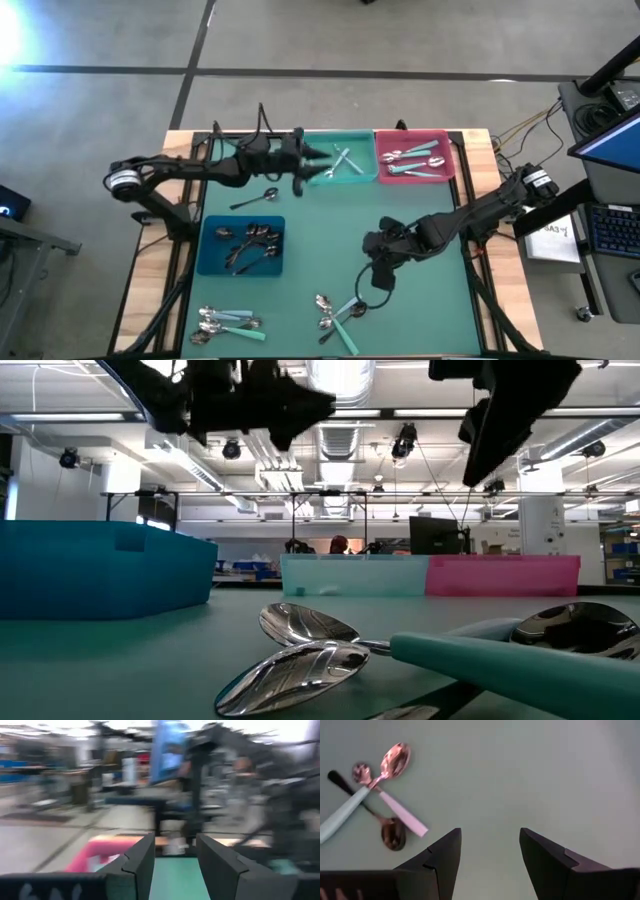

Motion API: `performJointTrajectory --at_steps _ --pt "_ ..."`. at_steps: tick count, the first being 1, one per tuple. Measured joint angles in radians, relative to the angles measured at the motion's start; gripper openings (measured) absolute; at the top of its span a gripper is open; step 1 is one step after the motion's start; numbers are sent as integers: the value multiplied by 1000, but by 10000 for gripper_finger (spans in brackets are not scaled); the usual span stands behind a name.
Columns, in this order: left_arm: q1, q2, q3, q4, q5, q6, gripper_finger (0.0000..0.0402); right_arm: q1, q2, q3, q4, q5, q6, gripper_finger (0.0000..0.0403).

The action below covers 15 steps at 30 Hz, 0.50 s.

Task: Sort silverware by color (type)
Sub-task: Put the bottom right blue spoon into the light blue bin

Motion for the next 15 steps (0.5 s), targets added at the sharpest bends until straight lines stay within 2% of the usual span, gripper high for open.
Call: performJointTrajectory --at_steps 2,6,11,15 --pt "-44 -19 0 -27 33 -7 128 10 17 -25 45 -25 -1 192" --pt "-140 -49 -2 -150 34 -6 127 34 90 -43 114 -69 -35 192" --pt "-284 -79 -2 -271 32 -9 127 66 186 -27 173 -74 -187 191" --pt "-412 -82 -2 -295 32 -27 127 81 262 -16 280 -113 -289 191"
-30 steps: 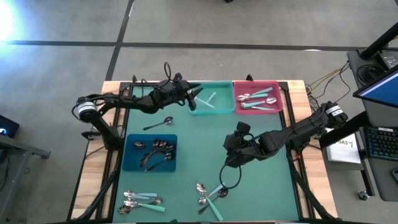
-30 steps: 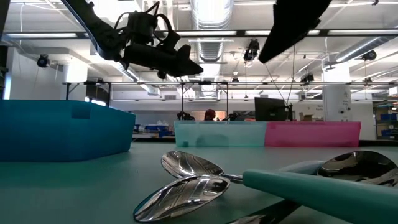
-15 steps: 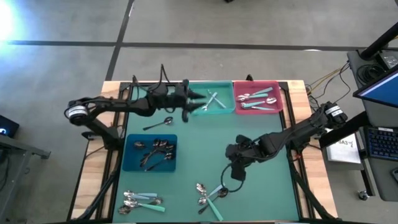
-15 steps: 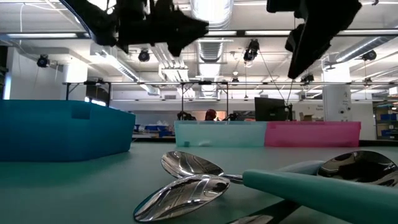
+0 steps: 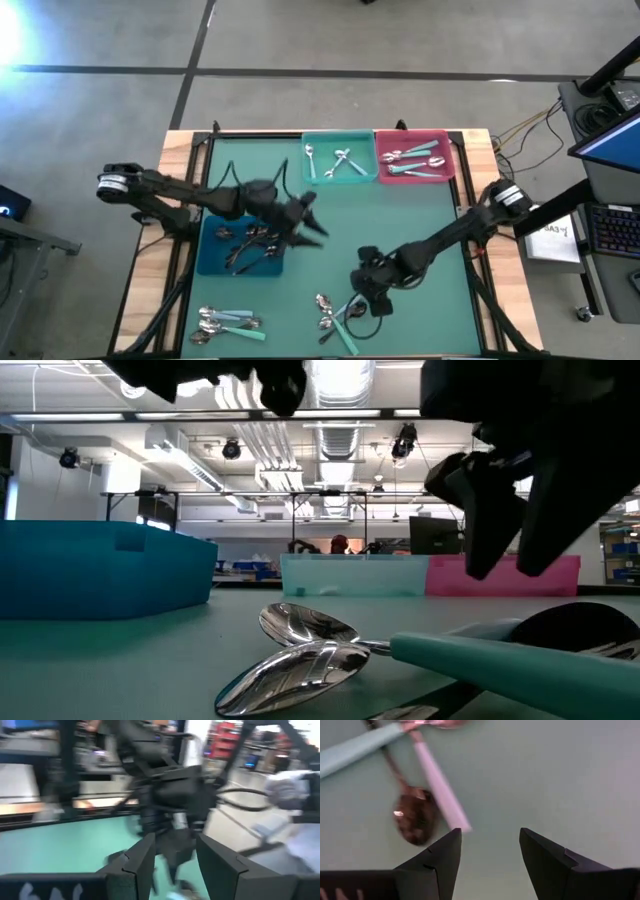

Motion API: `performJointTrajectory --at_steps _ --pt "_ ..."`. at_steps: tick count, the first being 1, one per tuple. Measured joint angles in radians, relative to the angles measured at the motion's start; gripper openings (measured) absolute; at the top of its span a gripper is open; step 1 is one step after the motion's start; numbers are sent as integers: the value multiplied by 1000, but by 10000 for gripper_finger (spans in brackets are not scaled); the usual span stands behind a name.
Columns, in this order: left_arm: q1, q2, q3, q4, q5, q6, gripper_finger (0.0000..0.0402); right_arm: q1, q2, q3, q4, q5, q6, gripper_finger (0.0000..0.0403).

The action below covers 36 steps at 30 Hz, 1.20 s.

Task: Sort silverware by color (type)
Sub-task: Put the bottom right blue spoon into the light blue bin, then put the right blue spoon into the light blue bin

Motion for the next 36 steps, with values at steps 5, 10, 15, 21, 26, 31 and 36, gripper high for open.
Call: performJointTrajectory --at_steps 5,10,15,21,26,31,36 --pt "-136 -2 0 3 -35 -9 127 11 63 59 67 -24 -52 191" --pt "-238 -4 0 3 -120 -18 127 27 120 126 66 -22 -66 191" --pt "-308 -5 0 7 -191 -44 127 45 198 174 61 -16 -73 191" --pt "-358 -5 0 25 -221 -103 127 54 271 229 44 67 -111 190" --pt "-394 -5 1 42 -222 -165 127 54 309 271 20 64 -66 159" --pt "-425 -5 1 66 -222 -172 127 55 303 271 -2 62 -25 69" --pt "-443 -5 2 109 -222 -171 127 53 290 271 -64 49 16 25"
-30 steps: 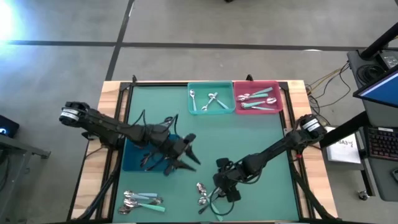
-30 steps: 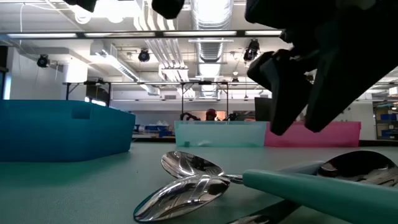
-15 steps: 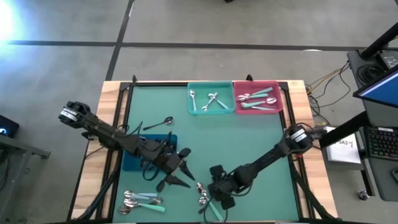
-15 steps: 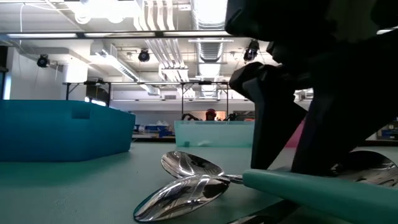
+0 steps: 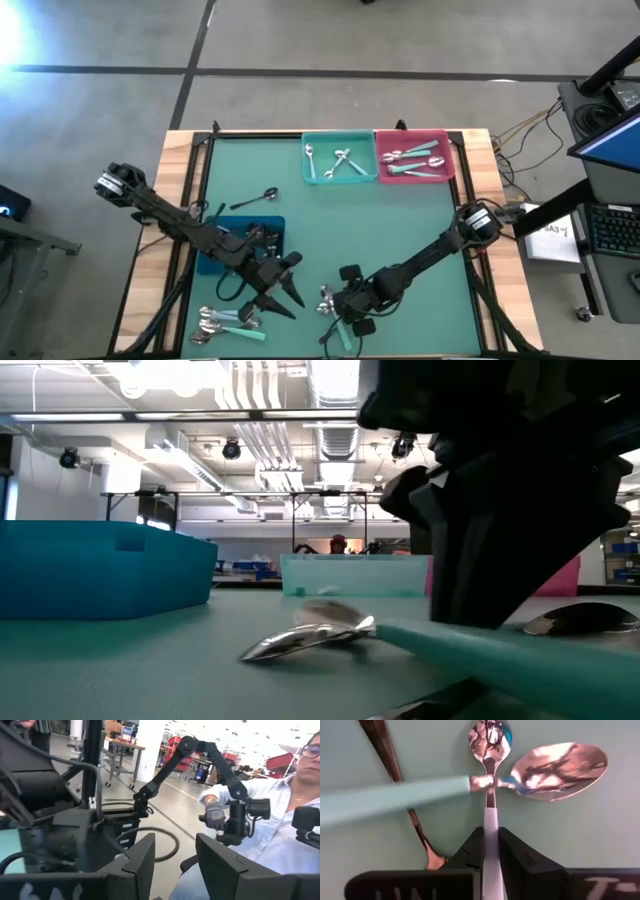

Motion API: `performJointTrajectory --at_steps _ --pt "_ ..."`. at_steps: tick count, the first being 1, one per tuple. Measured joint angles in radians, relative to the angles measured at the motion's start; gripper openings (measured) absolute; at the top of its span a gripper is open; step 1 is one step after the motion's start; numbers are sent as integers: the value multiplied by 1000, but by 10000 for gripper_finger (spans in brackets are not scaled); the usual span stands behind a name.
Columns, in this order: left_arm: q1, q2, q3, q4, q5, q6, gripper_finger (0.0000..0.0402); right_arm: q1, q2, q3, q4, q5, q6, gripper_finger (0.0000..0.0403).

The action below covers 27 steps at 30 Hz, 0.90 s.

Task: Sort silverware by color (type)
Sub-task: Put the right blue spoon into the light blue bin

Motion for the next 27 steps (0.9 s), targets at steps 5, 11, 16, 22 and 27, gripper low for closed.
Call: performJointTrajectory --at_steps 5,11,16,22,27 --pt "-4 0 0 7 0 0 127 0 -31 -1 -147 -10 77 24" --pt "-4 0 0 6 0 0 127 0 -91 -8 -422 -11 175 21" --pt "-4 0 0 6 1 0 127 0 -131 -8 -616 -29 226 20" --pt "-3 0 0 2 2 0 127 0 -134 21 -831 -27 261 20" --pt "-3 0 0 -1 2 0 127 1 -133 104 -984 60 301 20"
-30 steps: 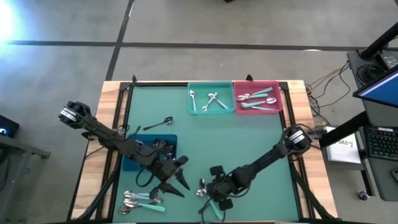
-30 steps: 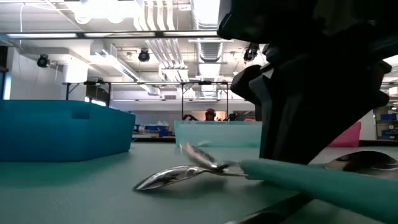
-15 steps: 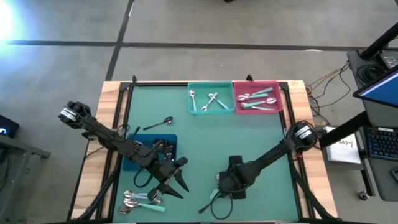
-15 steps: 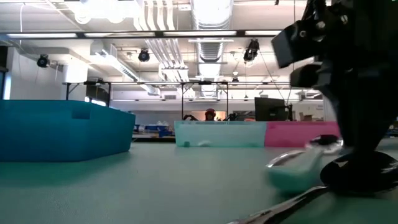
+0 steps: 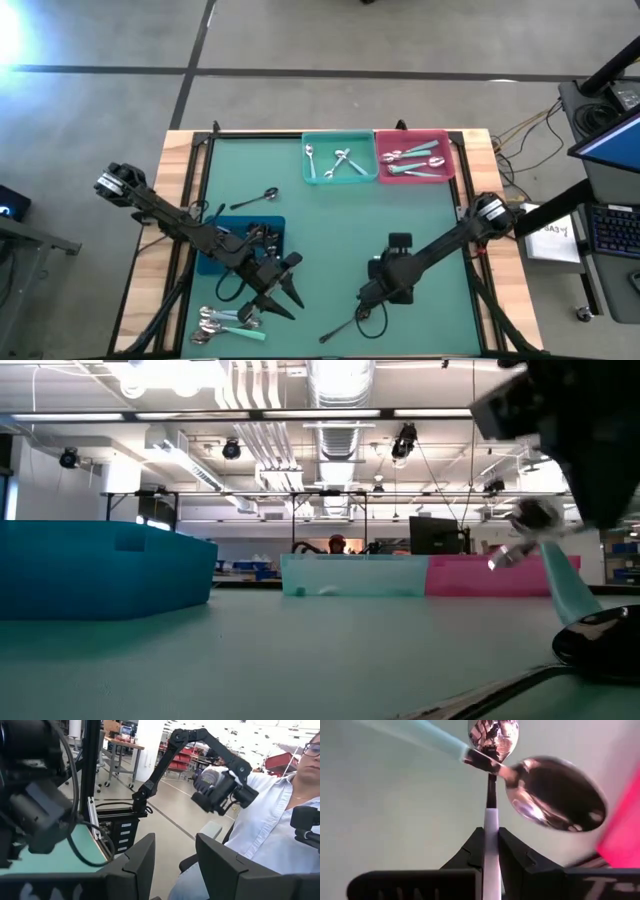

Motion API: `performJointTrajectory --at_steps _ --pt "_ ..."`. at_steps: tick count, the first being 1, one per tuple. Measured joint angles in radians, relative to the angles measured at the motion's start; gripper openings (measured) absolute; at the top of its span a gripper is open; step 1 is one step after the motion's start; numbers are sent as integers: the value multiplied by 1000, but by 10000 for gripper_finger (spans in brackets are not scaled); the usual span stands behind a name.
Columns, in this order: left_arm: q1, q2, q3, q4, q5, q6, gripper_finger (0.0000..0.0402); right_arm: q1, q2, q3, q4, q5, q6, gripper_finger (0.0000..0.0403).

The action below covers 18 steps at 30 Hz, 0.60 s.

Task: Sort silverware by color (type)
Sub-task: Put the right blue spoon into the light blue bin

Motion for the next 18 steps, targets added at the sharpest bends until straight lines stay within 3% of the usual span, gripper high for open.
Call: performJointTrajectory --at_steps 4,18 --pt "0 0 0 -1 0 0 127 0 0 88 -111 97 29 20" --pt "0 0 0 -40 -1 8 127 5 -5 377 -59 378 26 20"
